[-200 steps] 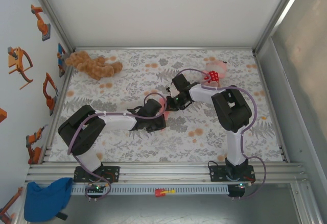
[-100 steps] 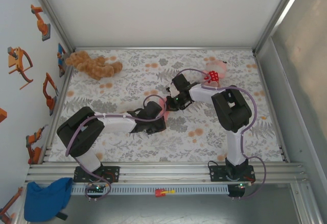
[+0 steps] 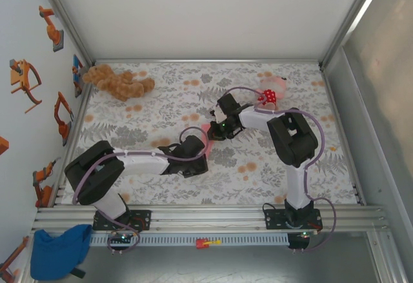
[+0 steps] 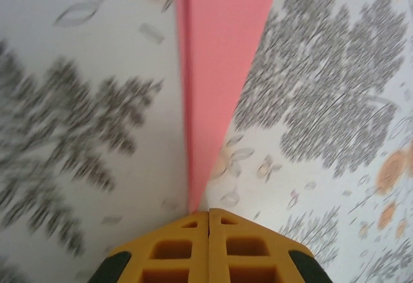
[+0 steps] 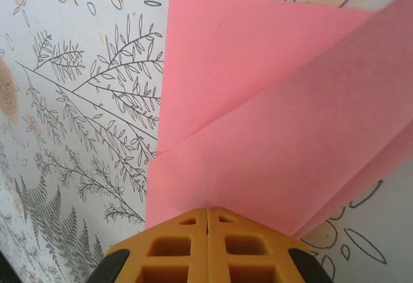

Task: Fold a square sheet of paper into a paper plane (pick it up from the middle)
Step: Fold the wing for the fifth time at the center of the table.

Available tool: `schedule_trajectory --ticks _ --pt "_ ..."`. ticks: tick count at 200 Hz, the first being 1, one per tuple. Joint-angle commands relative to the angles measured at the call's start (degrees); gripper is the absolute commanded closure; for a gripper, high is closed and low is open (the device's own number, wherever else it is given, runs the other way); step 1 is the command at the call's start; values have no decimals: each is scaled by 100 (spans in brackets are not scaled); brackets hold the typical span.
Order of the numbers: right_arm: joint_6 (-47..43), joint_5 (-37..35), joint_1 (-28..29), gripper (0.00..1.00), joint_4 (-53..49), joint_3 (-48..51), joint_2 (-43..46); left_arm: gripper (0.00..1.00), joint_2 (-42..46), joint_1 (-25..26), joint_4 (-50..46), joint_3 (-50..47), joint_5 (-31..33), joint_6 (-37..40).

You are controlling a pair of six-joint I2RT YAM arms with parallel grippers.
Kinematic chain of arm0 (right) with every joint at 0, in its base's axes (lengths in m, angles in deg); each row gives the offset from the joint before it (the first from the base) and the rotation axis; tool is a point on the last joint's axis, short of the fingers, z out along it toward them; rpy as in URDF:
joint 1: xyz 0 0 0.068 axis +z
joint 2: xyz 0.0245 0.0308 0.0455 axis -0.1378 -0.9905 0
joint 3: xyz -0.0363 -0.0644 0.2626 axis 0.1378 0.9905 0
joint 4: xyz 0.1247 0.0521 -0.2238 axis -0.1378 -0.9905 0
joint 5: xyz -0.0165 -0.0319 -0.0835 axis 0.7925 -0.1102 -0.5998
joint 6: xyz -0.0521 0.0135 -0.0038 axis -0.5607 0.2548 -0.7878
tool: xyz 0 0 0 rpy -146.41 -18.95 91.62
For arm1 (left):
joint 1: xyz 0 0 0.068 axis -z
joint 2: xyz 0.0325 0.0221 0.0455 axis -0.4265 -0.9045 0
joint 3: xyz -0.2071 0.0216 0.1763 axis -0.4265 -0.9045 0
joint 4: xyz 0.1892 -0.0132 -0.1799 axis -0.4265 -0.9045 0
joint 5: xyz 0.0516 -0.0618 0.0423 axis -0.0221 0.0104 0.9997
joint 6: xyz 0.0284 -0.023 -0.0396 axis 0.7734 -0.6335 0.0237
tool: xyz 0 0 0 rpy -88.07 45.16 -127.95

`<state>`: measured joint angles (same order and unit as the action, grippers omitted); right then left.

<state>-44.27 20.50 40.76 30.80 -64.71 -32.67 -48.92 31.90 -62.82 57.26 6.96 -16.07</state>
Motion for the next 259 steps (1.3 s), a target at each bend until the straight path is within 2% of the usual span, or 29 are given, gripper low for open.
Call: schedule_trajectory --ticks 1,30,50,80,133,168,199,228,259 --pt "284 -748 80 96 -296 458 -287 97 552 51 -776 14 237 47" --pt "770 -649 199 96 -41 751 60 96 1123 -76 -788 71 666 177" --pt "1025 -636 279 96 105 852 206 95 1205 -320 -377 -14 626 206" --pt "1086 -595 287 96 208 814 218 95 699 -674 303 216 114 282" --pt "1040 -515 284 97 243 767 207 97 -310 -880 423 665 40 386" --pt "895 -361 284 97 405 726 358 98 -743 -881 376 723 -44 417" --pt "731 -246 250 97 637 610 736 99 -772 -872 218 560 13 343" --pt "226 -478 197 97 683 584 1118 100 -754 -863 127 356 35 226" --pt "-163 -352 210 97 745 757 1103 100 -717 -863 70 331 39 216"
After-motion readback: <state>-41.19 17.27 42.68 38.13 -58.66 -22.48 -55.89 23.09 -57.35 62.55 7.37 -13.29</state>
